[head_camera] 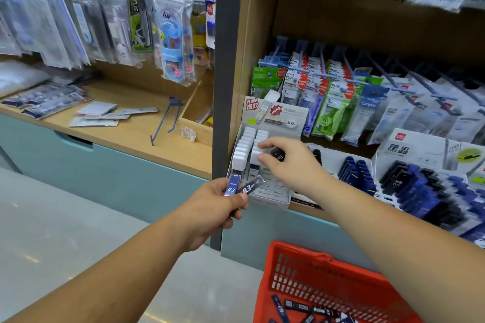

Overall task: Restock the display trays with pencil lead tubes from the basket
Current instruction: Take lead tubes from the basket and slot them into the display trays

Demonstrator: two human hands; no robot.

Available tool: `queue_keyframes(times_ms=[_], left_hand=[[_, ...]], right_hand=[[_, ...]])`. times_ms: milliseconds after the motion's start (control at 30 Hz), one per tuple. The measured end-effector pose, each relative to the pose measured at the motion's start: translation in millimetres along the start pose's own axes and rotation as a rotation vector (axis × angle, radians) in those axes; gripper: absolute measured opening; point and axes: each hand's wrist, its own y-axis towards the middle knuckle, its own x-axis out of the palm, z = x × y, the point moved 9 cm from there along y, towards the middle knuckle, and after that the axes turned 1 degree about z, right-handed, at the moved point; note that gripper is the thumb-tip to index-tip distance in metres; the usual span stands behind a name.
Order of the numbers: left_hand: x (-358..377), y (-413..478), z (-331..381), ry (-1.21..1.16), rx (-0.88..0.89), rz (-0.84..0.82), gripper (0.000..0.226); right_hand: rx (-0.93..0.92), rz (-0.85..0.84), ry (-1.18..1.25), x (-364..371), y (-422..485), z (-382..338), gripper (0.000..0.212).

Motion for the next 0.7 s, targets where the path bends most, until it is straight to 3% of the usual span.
queue_keyframes(times_ms=[233,433,533,700], left_hand=[[37.4,-14.6,29.5,-0.002,0.098,-0.134,0.015],[55.0,-10.5,33.1,0.174,0.066,-0.053,0.035],[67.4,-6.9,31.4,0.105,0.020,-0.048,0.039],[95.7,-2.8,31.6,0.070,0.011,-0.136,0.031]], right_hand=[[0.116,-0.237,0.231,-16.5,-55.7,-1.9,0.008],[0.390,-0.079,0.368,-62.6,-85.3,44.6,0.006],[0.496,-0.049,0.454,-73.6,-101.5,70.5,0.009],[0.480,0.152,0.501,-100.6,-110.6,97.4,0.007]])
